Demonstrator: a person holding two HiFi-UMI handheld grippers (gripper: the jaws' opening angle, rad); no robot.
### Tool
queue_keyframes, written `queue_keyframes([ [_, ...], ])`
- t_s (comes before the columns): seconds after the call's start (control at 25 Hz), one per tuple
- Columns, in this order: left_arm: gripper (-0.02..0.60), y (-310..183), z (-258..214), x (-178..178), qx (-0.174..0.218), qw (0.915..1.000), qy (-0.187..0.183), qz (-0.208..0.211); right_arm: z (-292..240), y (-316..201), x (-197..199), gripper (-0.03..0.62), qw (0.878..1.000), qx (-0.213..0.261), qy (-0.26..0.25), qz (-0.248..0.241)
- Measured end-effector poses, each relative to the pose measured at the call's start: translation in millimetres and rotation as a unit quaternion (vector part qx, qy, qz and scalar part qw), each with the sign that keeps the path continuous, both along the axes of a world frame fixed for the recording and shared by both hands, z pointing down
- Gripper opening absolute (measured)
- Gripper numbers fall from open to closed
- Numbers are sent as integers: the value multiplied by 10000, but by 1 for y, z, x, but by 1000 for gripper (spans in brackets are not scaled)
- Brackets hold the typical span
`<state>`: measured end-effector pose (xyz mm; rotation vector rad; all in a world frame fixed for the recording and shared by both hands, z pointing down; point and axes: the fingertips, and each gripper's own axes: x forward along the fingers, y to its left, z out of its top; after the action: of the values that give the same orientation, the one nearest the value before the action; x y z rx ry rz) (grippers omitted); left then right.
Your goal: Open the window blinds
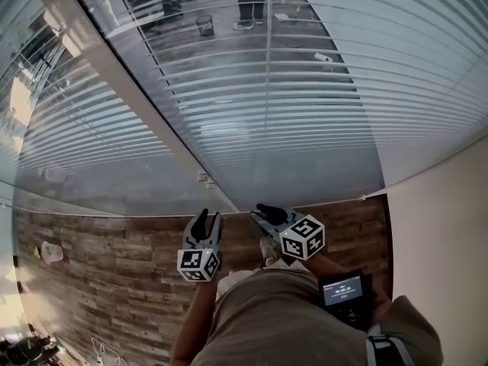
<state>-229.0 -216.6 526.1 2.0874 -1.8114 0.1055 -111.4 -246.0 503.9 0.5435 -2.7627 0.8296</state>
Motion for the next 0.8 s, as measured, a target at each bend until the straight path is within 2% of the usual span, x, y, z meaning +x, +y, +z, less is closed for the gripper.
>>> queue_keyframes([
  [0.12,158,26,-5,-3,41,9998,69,169,-3,31,-16,107,10000,-12,45,23],
  [0.32,158,66,-24,-33,122,9993,168,322,-22,75,-61,107,9999,38,121,-29],
  [0.48,157,98,-19,-45,191,9989,175,384,-16,109,-74,108,9998,83,170,13],
  [0.68,158,177,11,-57,288,9981,153,527,19,194,-85,107,9997,102,177,108],
  [0.8,158,179,3,-70,252,9979,187,560,11,197,-97,107,9996,35,222,144],
])
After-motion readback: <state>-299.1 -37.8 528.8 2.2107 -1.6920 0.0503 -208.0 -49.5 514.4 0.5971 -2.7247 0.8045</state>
